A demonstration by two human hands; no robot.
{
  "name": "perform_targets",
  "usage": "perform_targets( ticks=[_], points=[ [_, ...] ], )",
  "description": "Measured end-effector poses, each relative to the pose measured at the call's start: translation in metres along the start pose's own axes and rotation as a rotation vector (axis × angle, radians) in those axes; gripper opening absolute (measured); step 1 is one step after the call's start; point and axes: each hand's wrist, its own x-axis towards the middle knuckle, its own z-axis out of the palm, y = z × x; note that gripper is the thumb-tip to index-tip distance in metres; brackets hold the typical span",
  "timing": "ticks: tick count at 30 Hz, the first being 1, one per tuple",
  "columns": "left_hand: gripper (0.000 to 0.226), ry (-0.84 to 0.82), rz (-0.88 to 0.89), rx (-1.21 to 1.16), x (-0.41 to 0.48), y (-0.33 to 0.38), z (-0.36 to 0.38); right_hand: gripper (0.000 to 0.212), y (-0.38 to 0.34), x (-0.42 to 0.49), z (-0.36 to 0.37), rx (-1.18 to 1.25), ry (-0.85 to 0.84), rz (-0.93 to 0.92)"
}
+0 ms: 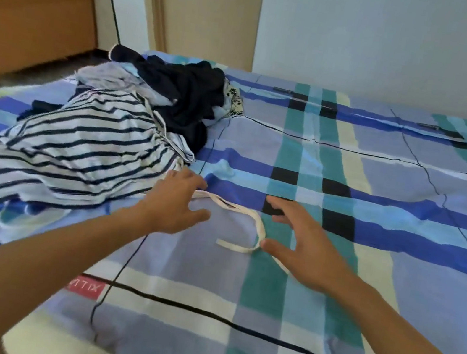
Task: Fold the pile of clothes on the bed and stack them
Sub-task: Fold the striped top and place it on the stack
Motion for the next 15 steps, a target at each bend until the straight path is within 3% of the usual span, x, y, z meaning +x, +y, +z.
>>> perform_targets(
  ticks=[4, 10, 12, 15],
  points=[
    [0.068, 0.072, -0.160, 0.239, 0.016, -0.051, -0.014, 0.068, -0.005, 0.006, 0.020, 0.051, -0.026, -0.001],
    [0.102, 0.069, -0.486, 0.387, 0.018, -0.115, -0.007, 0.066, 0.000, 0.002, 0.022, 0.095, -0.017, 0.025],
    [0.087, 0.134, -0.481, 0.438, 0.022, -0.118, -0.008, 0.065, 0.000, 0.000, 0.019, 0.086, -0.012, 0.034],
    [0.036, 0.239, -0.441, 0.393, 0.029, -0.118, -0.014, 0.064, 0.000, -0.001, 0.016, 0.121, -0.005, 0.058]
  ],
)
